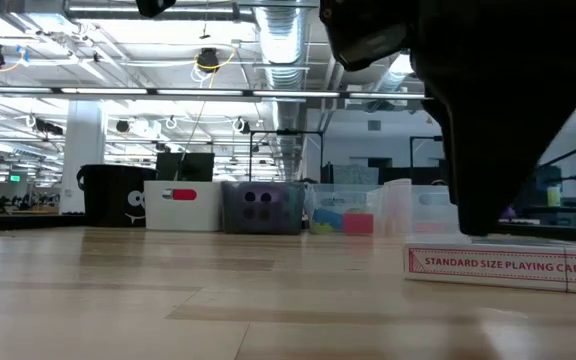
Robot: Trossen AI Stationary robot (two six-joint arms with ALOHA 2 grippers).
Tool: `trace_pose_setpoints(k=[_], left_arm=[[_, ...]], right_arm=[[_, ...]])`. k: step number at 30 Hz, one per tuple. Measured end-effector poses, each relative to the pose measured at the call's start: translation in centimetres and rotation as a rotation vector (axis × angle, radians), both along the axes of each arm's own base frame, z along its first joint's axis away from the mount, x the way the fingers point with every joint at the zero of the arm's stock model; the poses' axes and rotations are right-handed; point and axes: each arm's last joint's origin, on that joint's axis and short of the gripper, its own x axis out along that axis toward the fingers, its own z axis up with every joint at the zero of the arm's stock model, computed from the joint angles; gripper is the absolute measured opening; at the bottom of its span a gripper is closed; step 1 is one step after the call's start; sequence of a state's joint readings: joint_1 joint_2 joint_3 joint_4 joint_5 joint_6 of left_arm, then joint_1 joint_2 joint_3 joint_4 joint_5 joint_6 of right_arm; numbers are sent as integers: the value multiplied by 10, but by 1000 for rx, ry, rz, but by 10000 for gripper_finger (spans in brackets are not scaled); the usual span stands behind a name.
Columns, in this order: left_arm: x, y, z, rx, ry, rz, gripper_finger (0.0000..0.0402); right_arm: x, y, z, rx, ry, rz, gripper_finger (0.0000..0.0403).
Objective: Pick & Place Toys
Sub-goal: Put the red deck of cards into the right transparent bin
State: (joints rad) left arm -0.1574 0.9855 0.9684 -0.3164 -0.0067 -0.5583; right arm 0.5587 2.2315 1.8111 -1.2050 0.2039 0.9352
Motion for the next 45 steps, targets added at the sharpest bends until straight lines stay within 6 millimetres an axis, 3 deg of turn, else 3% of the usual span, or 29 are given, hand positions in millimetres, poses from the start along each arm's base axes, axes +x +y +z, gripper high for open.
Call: trace_pose_setpoints(k=[9, 15, 23, 26, 29, 35, 39, 45], left_arm=[[0, 0, 0, -2, 0, -3, 298], [0, 0, 0, -27, 4, 2, 298], [0, -1, 0, -31, 2, -7, 298], [0, -1, 0, -31, 2, -8, 298], [0, -1, 0, -31, 3, -9, 298], [0, -1, 0, -31, 2, -9, 298], [0, -1, 0, -31, 2, -10, 298], [0, 0, 0, -30, 1, -7, 298]], right_arm=[[-2, -4, -21, 22, 10, -6, 381], [-4, -18, -32, 20, 42, -34, 381], [9, -34, -35, 139, 56, -93, 373], [12, -39, -35, 169, 62, -111, 338], [15, -42, -35, 193, 75, -128, 273], [17, -46, -33, 239, 109, -134, 56], [17, -46, -18, 170, 130, -120, 63], [22, -52, 39, 10, 116, -99, 63]])
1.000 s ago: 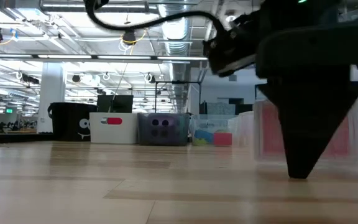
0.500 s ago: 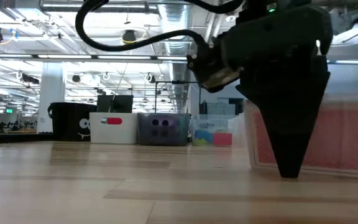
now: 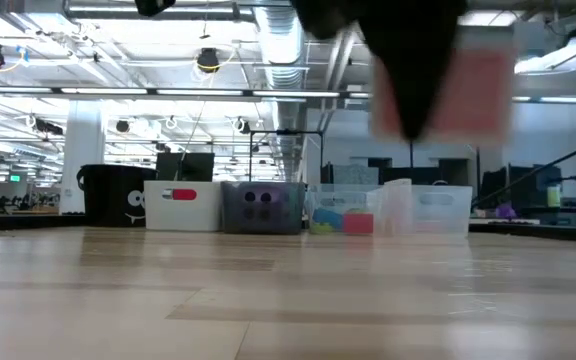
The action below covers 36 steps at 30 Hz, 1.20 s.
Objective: Pick & Place Toys
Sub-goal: Put the red deck of cards into the right transparent bin
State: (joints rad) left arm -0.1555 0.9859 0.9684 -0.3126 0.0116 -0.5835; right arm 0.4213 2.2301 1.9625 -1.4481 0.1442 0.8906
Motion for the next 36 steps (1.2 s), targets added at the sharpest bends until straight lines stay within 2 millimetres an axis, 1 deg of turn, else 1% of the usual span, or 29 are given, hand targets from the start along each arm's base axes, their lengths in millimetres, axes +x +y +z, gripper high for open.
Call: trace_pose_setpoints(k=[2, 4, 6, 8, 11, 15, 17, 20, 22, 23, 24, 25, 26, 28, 30, 31, 33, 35, 36], left_arm=[[0, 0, 0, 3, -2, 7, 298], [0, 1, 0, 6, -3, 18, 298], [1, 1, 1, 9, -15, 30, 298], [1, 1, 4, 13, -42, 55, 298], [3, 3, 9, 18, -96, 100, 298], [4, 4, 13, 16, -146, 133, 298], [4, 4, 14, 14, -154, 135, 298], [4, 3, 14, 13, -153, 127, 298], [4, 5, 14, 18, -154, 128, 298], [3, 6, 15, 29, -157, 131, 298], [3, 7, 15, 38, -161, 139, 298], [2, 10, 16, 46, -165, 150, 298], [0, 12, 17, 60, -166, 158, 298], [-4, 17, 21, 87, -193, 172, 298], [-13, 24, 24, 128, -190, 193, 298], [-17, 27, 26, 151, -205, 202, 298], [-30, 32, 30, 207, -214, 219, 298], [-43, 38, 37, 276, -248, 242, 298], [-51, 41, 39, 314, -253, 249, 298]], right_arm=[[5, -4, 24, -56, -66, 1, 63], [10, -14, 48, -128, -137, -8, 63], [17, -28, 69, -185, -227, -25, 63], [24, -47, 84, -229, -288, -42, 63], [32, -84, 101, -293, -331, -57, 63], [37, -147, 113, -416, -309, -96, 63], [38, -177, 120, -433, -345, -134, 63], [28, -211, 136, -444, -366, -189, 63], [24, -230, 148, -458, -418, -225, 63], [16, -237, 153, -464, -407, -225, 63], [12, -244, 157, -475, -397, -219, 63], [11, -249, 163, -494, -431, -234, 63], [5, -254, 169, -505, -446, -250, 63], [-6, -263, 174, -513, -412, -268, 63], [-11, -270, 180, -528, -438, -306, 63], [-16, -273, 181, -530, -414, -322, 63], [-22, -276, 182, -531, -398, -361, 63], [-27, -273, 181, -531, -370, -401, 63], [-25, -270, 180, -528, -385, -412, 63]])
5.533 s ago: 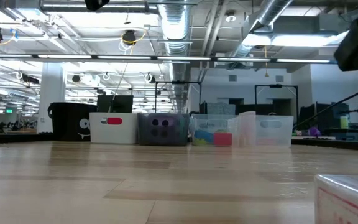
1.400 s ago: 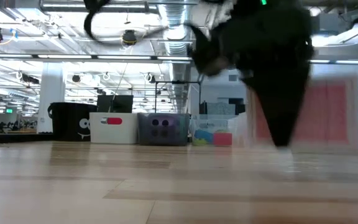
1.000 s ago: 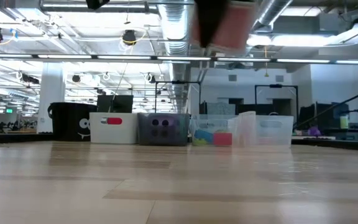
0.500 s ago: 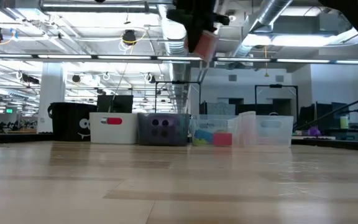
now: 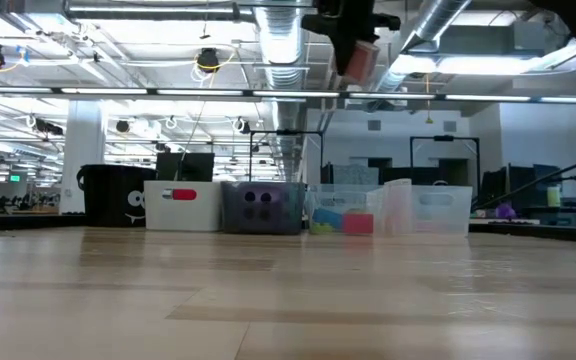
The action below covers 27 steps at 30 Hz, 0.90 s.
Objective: Pick & Place Toys
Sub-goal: Put the red deck of cards into the right transparent bin
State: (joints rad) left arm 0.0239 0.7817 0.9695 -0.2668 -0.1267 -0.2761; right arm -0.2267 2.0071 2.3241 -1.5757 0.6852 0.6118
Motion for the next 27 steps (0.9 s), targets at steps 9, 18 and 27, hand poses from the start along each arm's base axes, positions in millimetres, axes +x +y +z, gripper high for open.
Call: trace_pose_setpoints(k=[9, 18, 27], left_arm=[[-56, 13, 10, 101, -50, 138, 298], [-50, 22, 7, 143, -3, 201, 298], [5, 42, -11, 121, 122, 232, 298]], right_arm=[[12, 46, -17, 76, -29, 43, 63], [-26, 77, -14, 45, -39, 36, 63], [-107, 77, -25, -46, -345, -68, 63]])
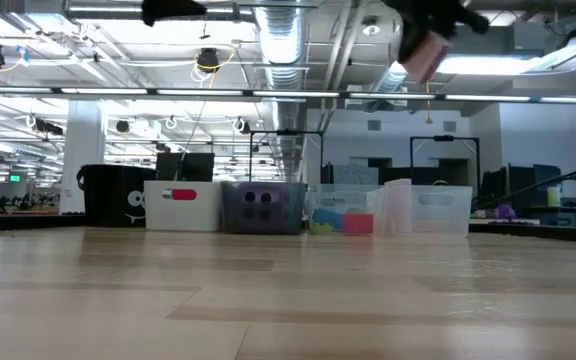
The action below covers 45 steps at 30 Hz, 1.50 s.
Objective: Pick & Place Toys
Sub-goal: Put the red deck of cards into the right transparent bin, then return to Home Position
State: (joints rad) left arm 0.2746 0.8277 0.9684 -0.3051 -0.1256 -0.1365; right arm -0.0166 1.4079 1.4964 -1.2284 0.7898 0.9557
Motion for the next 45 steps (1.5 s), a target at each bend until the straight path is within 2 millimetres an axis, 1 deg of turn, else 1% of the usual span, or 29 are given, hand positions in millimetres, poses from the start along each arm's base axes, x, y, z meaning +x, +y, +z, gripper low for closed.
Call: trace_pose_setpoints(k=[3, 5, 8, 10, 12, 15, 18, 20, 21, 23, 25, 28, 31, 33, 35, 38, 40, 43, 45], left_arm=[[17, 5, 1, -41, -75, 10, 298], [25, 7, 3, -73, -134, 13, 298], [32, 9, 5, -109, -187, 16, 298], [34, 10, 4, -112, -193, 16, 298], [35, 10, 3, -114, -189, 17, 298], [35, 10, 4, -118, -191, 17, 298], [35, 10, 3, -141, -200, 20, 298], [35, 10, 4, -189, -221, 26, 298], [35, 10, 3, -212, -230, 28, 298], [35, 10, 3, -251, -246, 32, 298], [35, 10, 3, -278, -254, 34, 298], [35, 10, 1, -298, -243, 39, 298], [35, 10, 0, -311, -232, 43, 298], [35, 10, 0, -310, -230, 43, 298], [35, 10, 0, -309, -231, 43, 298], [28, 8, 4, -309, -252, 40, 298], [20, 6, 10, -294, -281, 33, 298], [6, 2, 16, -233, -290, 23, 298], [-6, -2, 18, -195, -272, 20, 298]], right_arm=[[-18, -12, -22, -27, -90, -22, 63], [-28, -23, -43, -33, -100, -64, 63], [-39, -41, -71, -42, -105, -136, 63], [-44, -54, -86, -31, -97, -153, 63], [-44, -68, -96, -16, -109, -129, 63], [-43, -90, -105, -23, -111, -112, 63], [-44, -113, -114, 0, -93, -130, 63], [-46, -124, -121, 29, -85, -155, 65], [-47, -129, -124, 41, -82, -166, 72], [-47, -137, -130, 81, -86, -165, 105], [-48, -141, -134, 133, -94, -148, 152], [-49, -144, -136, 182, -115, -113, 229], [-49, -141, -134, 203, -127, -79, 295], [-49, -136, -127, 196, -153, -46, 327], [-48, -125, -118, 181, -180, 13, 349], [-48, -99, -96, 130, -241, 129, 362], [-50, -77, -80, 105, -295, 243, 363], [-59, -39, -55, 78, -417, 417, 356], [-69, -18, -42, 70, -500, 453, 349]])
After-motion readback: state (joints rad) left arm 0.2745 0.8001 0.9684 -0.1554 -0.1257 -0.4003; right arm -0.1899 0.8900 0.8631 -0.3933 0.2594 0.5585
